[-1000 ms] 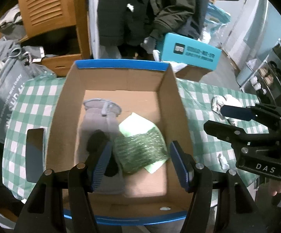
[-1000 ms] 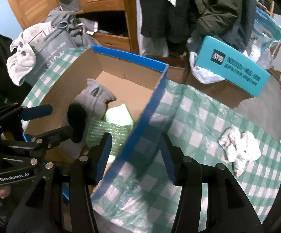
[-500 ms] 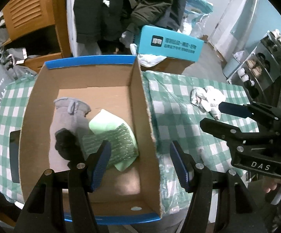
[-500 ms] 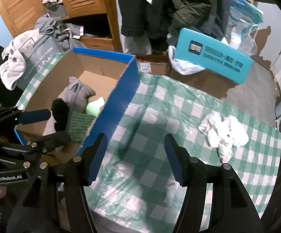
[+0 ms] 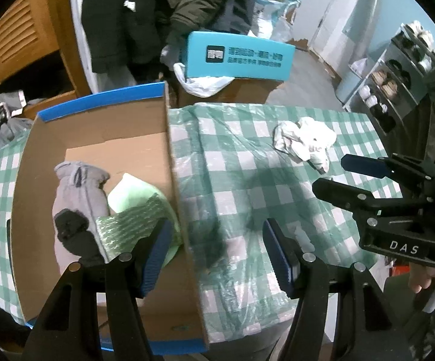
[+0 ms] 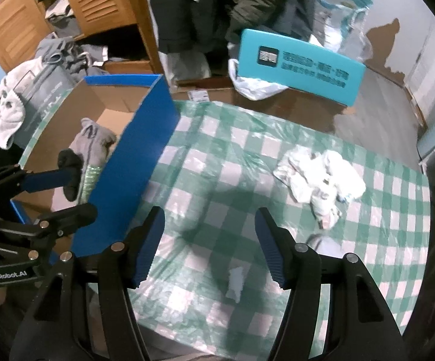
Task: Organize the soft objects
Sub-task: 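Move both tools back over the grey fuzzy sock on the table, then grasp the grey fuzzy sock with the right tool while the left tool grasps the white piece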
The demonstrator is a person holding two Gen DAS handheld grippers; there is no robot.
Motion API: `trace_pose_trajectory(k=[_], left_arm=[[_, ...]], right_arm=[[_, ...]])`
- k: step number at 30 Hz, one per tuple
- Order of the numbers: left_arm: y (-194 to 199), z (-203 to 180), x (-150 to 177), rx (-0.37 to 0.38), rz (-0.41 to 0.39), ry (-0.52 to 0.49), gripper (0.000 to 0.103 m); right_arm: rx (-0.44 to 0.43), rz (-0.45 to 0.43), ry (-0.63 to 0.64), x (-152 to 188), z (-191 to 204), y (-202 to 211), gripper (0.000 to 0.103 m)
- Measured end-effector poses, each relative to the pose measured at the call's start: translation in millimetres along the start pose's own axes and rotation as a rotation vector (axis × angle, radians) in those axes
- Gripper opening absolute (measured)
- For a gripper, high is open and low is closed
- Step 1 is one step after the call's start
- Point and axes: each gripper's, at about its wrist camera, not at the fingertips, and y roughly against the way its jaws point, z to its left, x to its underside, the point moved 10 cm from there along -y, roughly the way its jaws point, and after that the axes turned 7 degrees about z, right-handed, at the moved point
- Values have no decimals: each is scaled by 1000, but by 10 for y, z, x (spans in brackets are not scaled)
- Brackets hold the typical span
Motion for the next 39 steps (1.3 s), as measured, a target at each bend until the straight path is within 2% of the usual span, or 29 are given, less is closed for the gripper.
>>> trace_pose_trajectory(k=[11, 15, 30, 39], left_arm=[[-164, -294, -13, -11, 35, -45, 64], [-241, -377, -25, -7, 52, -51, 64], [-640, -567, -82, 7, 125, -26, 64], [-918, -683, -85, -3, 180, -37, 64]], right_arm=[[13, -1, -79, 175, -469, 25, 63], [44, 0, -99, 244, -648, 7, 68], [88, 86, -218, 559, -1372, -316, 68], [52, 137, -284, 706, -1609, -594, 68]])
